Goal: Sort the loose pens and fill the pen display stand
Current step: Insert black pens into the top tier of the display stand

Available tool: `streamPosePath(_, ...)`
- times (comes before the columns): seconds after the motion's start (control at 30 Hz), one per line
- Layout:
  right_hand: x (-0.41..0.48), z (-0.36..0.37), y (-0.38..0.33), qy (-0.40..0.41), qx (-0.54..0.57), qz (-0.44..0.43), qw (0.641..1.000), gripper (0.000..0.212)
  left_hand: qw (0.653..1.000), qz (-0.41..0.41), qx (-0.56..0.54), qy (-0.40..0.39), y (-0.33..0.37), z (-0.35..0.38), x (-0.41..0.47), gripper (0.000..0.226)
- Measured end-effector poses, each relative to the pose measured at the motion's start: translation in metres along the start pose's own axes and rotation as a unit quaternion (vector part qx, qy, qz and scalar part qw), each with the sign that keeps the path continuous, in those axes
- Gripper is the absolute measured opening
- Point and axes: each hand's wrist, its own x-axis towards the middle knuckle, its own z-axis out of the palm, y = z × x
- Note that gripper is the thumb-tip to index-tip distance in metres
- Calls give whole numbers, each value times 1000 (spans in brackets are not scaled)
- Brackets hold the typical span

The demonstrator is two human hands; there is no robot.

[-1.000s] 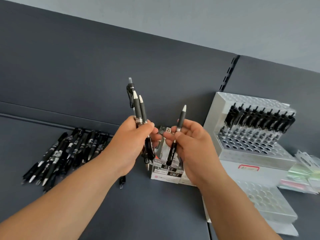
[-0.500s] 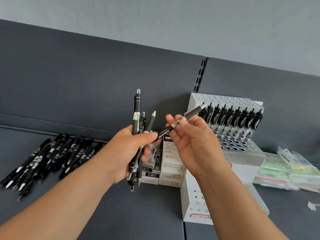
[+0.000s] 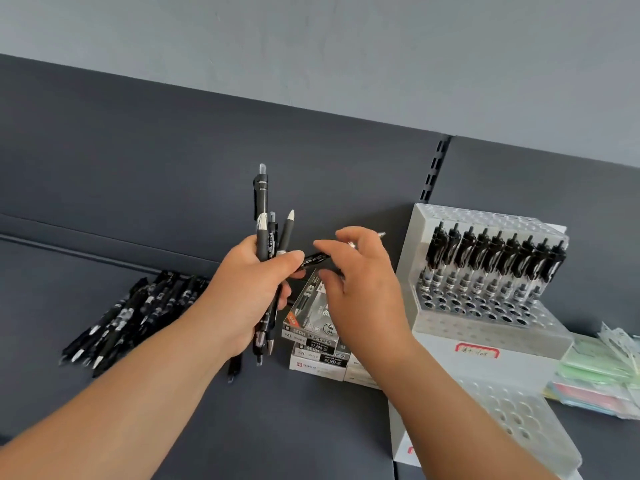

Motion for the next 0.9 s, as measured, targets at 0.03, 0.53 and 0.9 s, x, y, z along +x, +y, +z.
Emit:
streamPosePath(0.03, 2, 2, -1, 1, -17, -24, 1000, 30, 1000, 5, 5, -4, 1, -1, -1, 8)
streamPosePath(0.53, 21, -67, 34, 39, 173, 132, 975, 14, 993, -61, -75, -64, 8, 32, -4, 16)
streamPosePath(0.9, 23, -120, 78, 127, 214, 199, 948, 20, 991, -78, -43, -102, 1, 72, -4, 14)
